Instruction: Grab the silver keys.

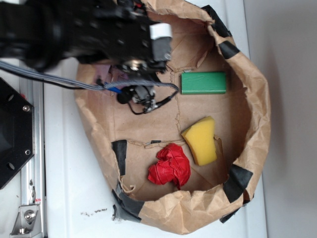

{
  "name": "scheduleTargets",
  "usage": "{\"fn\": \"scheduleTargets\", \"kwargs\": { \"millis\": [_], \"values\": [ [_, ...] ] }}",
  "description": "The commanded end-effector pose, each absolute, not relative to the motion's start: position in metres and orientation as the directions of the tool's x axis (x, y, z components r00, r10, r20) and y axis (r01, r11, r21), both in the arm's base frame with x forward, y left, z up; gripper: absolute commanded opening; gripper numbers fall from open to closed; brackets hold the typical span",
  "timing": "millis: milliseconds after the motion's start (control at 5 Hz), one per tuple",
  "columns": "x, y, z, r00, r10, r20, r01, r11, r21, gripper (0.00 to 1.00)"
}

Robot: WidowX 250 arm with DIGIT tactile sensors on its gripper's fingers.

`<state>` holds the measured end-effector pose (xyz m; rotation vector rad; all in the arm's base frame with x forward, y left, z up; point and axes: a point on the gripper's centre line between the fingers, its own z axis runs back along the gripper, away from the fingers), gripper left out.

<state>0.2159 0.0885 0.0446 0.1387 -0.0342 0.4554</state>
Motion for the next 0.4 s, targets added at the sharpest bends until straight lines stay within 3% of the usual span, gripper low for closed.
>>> {"fn": "scheduleTargets", "kwargs": {
  "millis": [0, 200],
  "values": [
    [0.2156, 0.1013, 0.0676, 0.884, 0.437, 0.167, -0.458, 0.88, 0.124, 0.0],
    [0.2157, 0.1007, 0.0672, 0.882, 0.433, 0.187, -0.459, 0.879, 0.13, 0.0]
  ]
}}
